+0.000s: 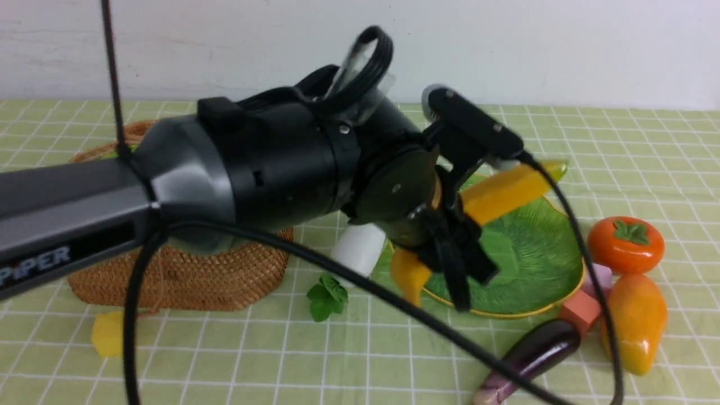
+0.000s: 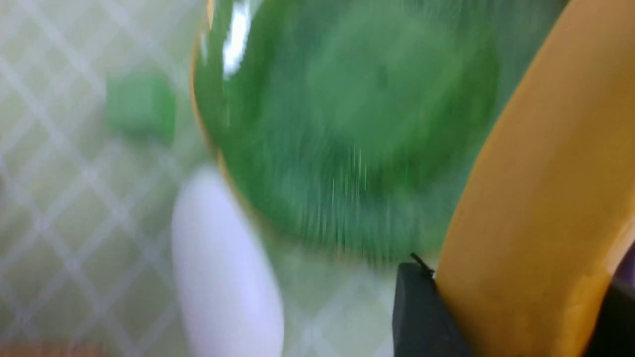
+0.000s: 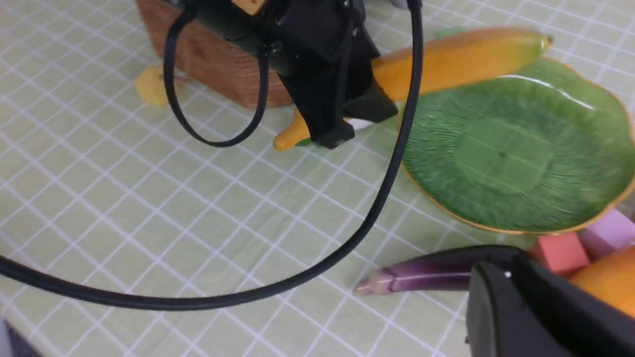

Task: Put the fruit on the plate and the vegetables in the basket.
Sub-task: Use the left arm to grab a banana and put it into the right plate

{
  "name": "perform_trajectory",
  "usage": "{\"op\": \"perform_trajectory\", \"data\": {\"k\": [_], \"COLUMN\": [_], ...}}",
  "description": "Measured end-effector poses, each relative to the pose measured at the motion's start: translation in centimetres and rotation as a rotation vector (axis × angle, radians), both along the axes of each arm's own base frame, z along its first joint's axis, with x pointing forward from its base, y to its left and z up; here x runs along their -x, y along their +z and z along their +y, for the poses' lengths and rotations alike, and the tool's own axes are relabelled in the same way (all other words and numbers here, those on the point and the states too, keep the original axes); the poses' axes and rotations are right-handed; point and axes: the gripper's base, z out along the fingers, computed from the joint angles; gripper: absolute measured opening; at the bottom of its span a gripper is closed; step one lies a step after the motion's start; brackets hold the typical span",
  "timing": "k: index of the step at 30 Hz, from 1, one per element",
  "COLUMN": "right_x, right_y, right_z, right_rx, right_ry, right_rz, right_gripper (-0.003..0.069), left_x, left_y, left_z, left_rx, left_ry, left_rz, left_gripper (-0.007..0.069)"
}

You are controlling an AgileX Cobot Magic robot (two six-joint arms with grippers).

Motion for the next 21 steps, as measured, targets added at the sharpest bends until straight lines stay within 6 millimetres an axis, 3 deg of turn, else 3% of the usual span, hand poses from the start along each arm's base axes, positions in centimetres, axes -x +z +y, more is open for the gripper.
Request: {"op": "perform_trajectory", "data": {"k": [4,7,11,15,21], "right_x": [-0.2,-0.2,-0.1,-0.1,-0.1], "right_y": [-0.1,-0.2,-0.3,-0.3,-0.3], "right_z": [-0.4,-0.5,-0.5,-0.5,-0.5], "right_rx": [0.01,0.017,0.022,0.024,0.025], "right_ry": [-0.058,-0.068,-0.064,-0.062,-0.061], "right_rz": [0.011,0.018,0.03,0.034,0.038], "right_gripper": [0.0053,0.0053,0.0055,0.0057,0.0061], "left_x": [-2.6,-6.1,-8.2,-9.3,-9.5], "left_y": [-0.4,-3.1,-5.0,-7.5,-8.4], "left_z": [-2.5,-5.0,-6.2,-6.9,-7.1], "left_rx": [0.068,0.034,-0.024,-0.072,-0.082], "left_ry": [-0.005,0.011,0.035,0.042,0.04], "left_rz": [-0.058,-0.071,-0.068,-0.054,-0.045], "left_gripper": [0.0344,0.0344,0.0344,0.0392,0.0519]}}
